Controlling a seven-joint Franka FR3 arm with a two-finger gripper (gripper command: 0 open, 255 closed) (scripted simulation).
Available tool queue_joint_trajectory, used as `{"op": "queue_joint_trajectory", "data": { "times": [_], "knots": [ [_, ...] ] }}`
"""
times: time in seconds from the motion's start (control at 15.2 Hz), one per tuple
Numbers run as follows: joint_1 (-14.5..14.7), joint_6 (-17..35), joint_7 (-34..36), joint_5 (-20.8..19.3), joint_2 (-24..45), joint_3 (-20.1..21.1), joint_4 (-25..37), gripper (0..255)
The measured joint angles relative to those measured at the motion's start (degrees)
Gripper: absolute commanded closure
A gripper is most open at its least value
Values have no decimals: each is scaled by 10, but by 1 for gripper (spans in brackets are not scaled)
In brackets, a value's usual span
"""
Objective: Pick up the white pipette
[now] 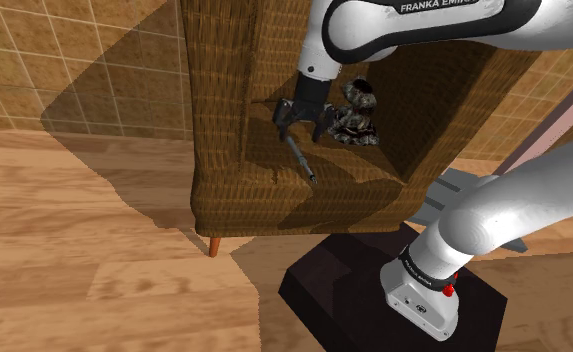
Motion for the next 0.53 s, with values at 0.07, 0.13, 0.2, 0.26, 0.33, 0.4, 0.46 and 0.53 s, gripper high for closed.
{"op": "queue_joint_trajectory", "data": {
  "times": [0.07, 0.13, 0.2, 0.26, 0.33, 0.4, 0.46, 0.53],
  "knots": [
    [0, 8, 0, 0, 3, 1, -6, 0],
    [0, 17, 0, 1, 6, 3, -11, 0],
    [0, 26, -1, 2, 7, 3, -20, 0],
    [1, 33, -1, 2, 9, 4, -25, 0],
    [1, 36, -1, 2, 9, 5, -27, 255],
    [1, 38, -1, 2, 10, 5, -28, 255],
    [0, 36, -1, 1, 9, 4, -27, 255],
    [-1, 36, -1, 0, 8, 3, -27, 255]
  ]
}}
